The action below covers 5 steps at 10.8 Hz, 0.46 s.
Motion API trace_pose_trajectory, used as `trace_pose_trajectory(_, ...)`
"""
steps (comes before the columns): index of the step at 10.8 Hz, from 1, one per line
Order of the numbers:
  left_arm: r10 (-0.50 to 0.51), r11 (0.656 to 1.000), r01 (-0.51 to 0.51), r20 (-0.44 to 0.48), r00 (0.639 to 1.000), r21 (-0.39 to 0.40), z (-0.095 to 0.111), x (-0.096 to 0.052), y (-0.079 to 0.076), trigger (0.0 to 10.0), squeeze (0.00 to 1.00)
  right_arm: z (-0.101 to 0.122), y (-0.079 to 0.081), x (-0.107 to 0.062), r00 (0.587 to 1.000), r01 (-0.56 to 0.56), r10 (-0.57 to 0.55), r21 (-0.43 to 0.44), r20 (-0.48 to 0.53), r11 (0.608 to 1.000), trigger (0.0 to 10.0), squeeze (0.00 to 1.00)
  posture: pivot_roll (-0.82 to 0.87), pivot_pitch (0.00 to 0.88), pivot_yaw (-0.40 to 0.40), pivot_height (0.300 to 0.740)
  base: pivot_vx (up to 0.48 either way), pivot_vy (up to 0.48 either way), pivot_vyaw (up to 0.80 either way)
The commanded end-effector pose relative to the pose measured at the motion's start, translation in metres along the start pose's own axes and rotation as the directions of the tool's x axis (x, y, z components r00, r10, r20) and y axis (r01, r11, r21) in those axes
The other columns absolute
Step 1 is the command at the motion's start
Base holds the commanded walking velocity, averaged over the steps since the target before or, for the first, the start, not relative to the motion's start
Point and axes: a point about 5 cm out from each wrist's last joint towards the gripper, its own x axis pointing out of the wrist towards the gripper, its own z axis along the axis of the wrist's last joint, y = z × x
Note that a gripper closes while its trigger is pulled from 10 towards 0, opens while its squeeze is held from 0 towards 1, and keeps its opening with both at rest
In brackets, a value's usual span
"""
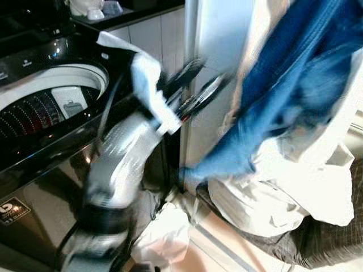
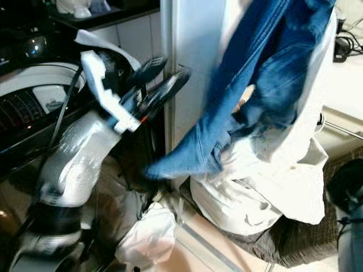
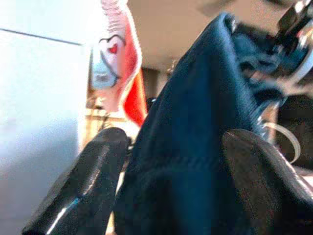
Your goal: Clothes washing
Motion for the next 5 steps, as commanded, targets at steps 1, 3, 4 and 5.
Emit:
trace_pose_trajectory(1, 0.011, 0.998, -0.01, 0.009, 1.0, -0.063, -0.002, 0.006, 0.002, 10.0, 1.0, 0.006, 0.01, -0.002, 0.999, -0.034, 0.035, -0.027, 0.024, 0.999, 0.0, 0.0, 0.04, 0.0, -0.008, 0.74, 0.0, 0.0, 0.0)
trace_pose_trajectory(3, -0.054, 0.985, 0.055, 0.009, 0.998, -0.164, -0.011, 0.031, -0.006, 10.0, 1.0, -0.005, 0.011, -0.002, 0.999, -0.033, 0.033, -0.031, -0.027, 0.999, 0.0, 0.0, 0.03, 0.0, -0.009, 0.74, 0.0, 0.0, 0.0)
trace_pose_trajectory(4, -0.097, 0.988, 0.094, -0.015, 0.995, -0.122, -0.016, 0.039, -0.013, 10.0, 1.0, -0.012, 0.013, 0.0, 0.998, -0.047, 0.046, -0.018, -0.044, 0.999, 0.0, 0.0, 0.03, 0.0, -0.009, 0.74, 0.0, 0.0, 0.0)
trace_pose_trajectory(5, -0.103, 0.991, 0.102, -0.014, 0.995, -0.087, -0.018, 0.046, -0.016, 10.0, 1.0, -0.019, 0.016, 0.001, 0.996, -0.054, 0.053, -0.017, -0.067, 0.998, 0.0, 0.0, 0.03, 0.0, -0.009, 0.74, 0.0, 0.0, 0.0)
